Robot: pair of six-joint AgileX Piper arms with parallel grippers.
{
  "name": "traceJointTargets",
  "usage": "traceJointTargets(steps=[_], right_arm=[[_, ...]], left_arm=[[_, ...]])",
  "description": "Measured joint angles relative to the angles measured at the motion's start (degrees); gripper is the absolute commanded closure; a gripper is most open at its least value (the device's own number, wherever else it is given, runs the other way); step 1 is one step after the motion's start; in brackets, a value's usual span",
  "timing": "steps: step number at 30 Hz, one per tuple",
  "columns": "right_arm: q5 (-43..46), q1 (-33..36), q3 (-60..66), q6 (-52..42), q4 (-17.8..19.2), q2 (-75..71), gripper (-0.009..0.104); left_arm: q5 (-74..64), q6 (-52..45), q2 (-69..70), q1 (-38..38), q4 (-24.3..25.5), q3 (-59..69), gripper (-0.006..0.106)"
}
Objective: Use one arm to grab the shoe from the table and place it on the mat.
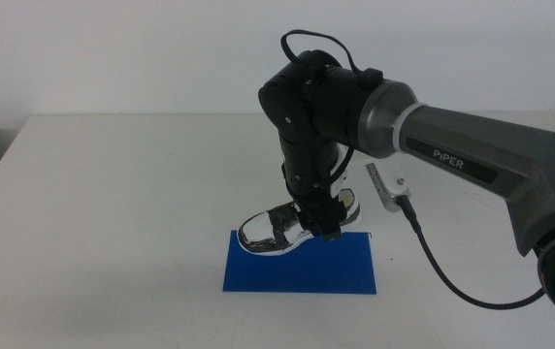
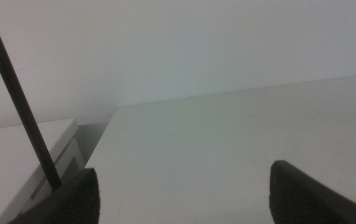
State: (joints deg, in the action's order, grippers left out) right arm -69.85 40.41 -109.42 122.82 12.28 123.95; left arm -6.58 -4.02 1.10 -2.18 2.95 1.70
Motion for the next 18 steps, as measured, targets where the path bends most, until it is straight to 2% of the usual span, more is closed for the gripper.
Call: traceJointTargets(steps=[18], right_arm=[[0.12, 0.39, 0.56, 0.00, 1.86, -1.45, 0.099]], left_arm=[[0.00, 0.00, 0.00, 0.00, 0.00, 0.00, 0.007]])
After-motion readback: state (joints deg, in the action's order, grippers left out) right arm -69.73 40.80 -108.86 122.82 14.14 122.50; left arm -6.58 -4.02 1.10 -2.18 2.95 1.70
